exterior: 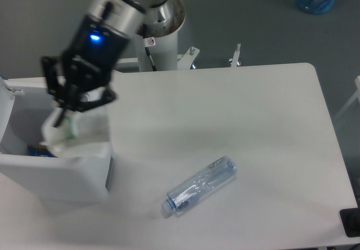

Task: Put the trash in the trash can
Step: 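Carry the wrapper over the white bin and release it inside, then move the open gripper back over the clear water bottle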

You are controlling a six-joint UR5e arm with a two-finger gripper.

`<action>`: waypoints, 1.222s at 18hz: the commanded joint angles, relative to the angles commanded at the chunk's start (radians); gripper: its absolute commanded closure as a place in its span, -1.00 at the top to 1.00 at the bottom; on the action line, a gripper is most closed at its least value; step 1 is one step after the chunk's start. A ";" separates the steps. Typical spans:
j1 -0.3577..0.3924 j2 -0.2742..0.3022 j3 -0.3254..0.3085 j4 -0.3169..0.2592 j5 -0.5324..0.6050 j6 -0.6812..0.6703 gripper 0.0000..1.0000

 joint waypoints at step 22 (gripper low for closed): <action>0.405 -0.142 0.017 0.008 -0.002 0.299 1.00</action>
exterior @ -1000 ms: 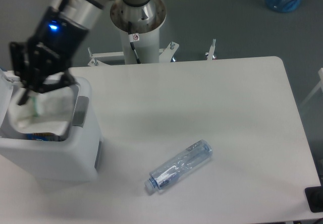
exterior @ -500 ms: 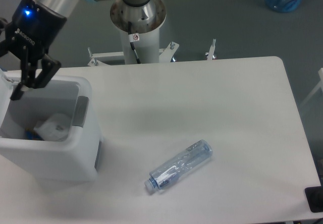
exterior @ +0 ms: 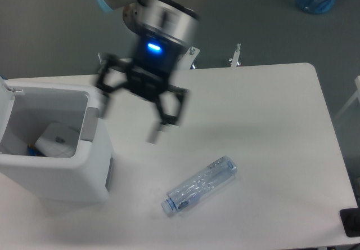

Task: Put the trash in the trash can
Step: 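Move the open gripper back over the clear water bottle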

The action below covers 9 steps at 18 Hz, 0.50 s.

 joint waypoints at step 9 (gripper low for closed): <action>0.031 -0.155 0.101 -0.027 0.151 0.083 1.00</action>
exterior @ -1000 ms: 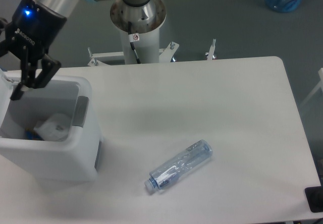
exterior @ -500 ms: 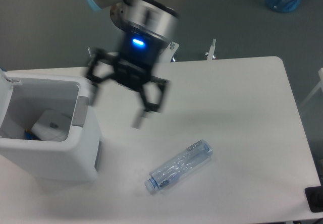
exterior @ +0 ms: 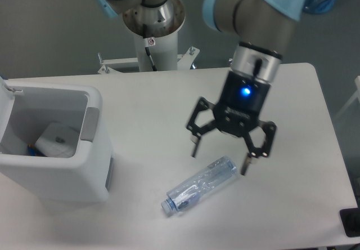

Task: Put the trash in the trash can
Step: 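Move the open gripper back over the clear water bottle, then lower the gripper around the bottle's middle and close on it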

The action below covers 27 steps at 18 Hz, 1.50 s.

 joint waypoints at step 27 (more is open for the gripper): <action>-0.281 -0.224 -0.008 -0.190 0.568 0.249 1.00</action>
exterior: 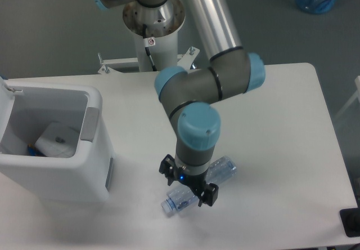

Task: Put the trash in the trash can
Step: 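Lower the gripper around the bottle's middle and close on it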

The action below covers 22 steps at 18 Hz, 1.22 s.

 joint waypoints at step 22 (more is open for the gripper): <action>-0.055 -0.084 0.012 0.003 0.078 -0.031 -0.36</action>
